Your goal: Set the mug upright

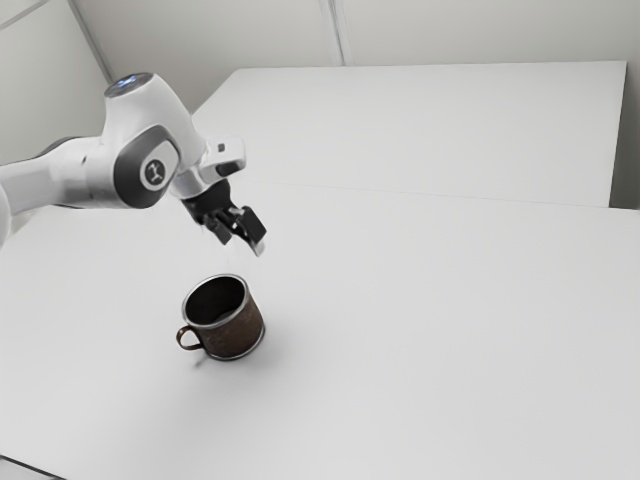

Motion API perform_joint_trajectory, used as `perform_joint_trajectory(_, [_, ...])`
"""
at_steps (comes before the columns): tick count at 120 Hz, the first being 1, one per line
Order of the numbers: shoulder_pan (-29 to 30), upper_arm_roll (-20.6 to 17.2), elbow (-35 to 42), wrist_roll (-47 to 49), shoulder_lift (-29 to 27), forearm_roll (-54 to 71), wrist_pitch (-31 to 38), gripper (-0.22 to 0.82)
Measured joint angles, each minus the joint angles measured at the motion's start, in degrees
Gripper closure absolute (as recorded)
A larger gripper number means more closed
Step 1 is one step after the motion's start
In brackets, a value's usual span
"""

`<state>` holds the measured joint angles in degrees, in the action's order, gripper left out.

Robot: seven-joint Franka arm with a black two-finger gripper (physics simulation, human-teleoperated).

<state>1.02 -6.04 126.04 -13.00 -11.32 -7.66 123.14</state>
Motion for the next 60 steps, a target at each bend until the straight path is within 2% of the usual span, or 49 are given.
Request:
perform_joint_trajectory(34, [0.1,0.0,-16.0,4.6,6.6,2.2,-17.5,0.02])
perform_joint_trajectory(60, [-0.7,0.0,-23.0,9.8,9.3,5.8,-25.8,0.01])
